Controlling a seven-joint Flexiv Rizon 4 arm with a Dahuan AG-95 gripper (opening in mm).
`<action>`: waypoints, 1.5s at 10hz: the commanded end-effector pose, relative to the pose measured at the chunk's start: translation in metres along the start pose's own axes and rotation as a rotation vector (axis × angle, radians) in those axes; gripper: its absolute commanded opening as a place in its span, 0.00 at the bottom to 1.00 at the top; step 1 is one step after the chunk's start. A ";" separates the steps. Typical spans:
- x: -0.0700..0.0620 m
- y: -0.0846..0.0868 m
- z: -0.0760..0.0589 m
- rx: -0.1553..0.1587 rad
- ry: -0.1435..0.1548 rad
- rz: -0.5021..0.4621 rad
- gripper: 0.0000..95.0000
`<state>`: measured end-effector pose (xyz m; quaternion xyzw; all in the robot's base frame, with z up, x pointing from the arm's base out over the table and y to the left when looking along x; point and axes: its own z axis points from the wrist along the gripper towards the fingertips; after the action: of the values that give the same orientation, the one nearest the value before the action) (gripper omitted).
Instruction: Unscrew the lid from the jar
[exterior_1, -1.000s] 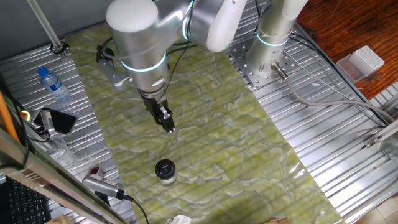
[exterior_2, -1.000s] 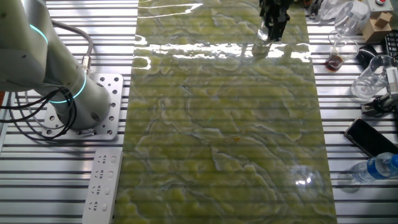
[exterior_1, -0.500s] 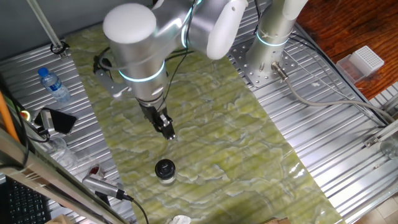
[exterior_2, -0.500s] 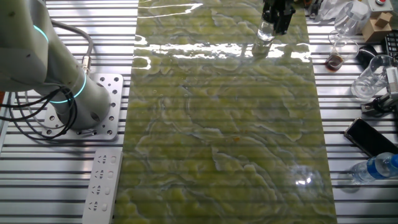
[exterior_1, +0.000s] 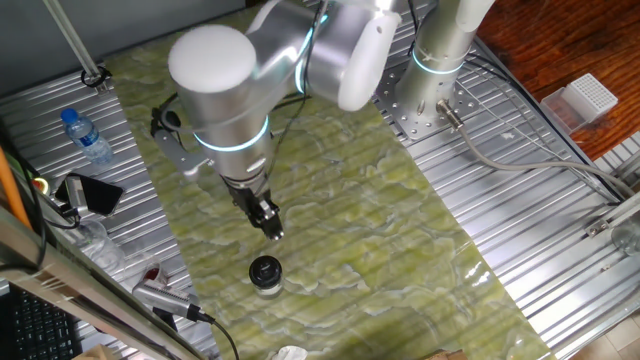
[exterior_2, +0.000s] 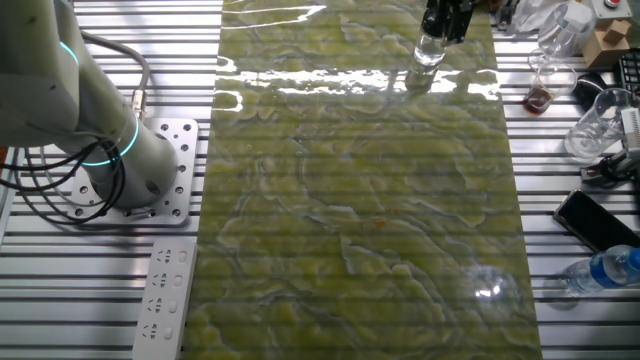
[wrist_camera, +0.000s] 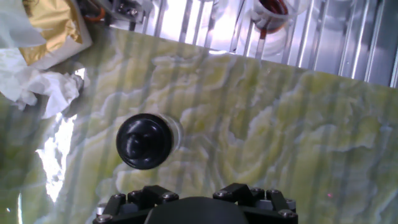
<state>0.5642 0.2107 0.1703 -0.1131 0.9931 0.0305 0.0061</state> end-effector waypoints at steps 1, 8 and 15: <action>-0.005 0.007 0.001 0.000 -0.002 0.008 0.80; -0.027 0.019 -0.005 0.005 0.002 0.060 1.00; -0.026 0.019 -0.004 0.048 -0.017 0.026 1.00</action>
<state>0.5850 0.2350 0.1760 -0.0823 0.9963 0.0055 0.0224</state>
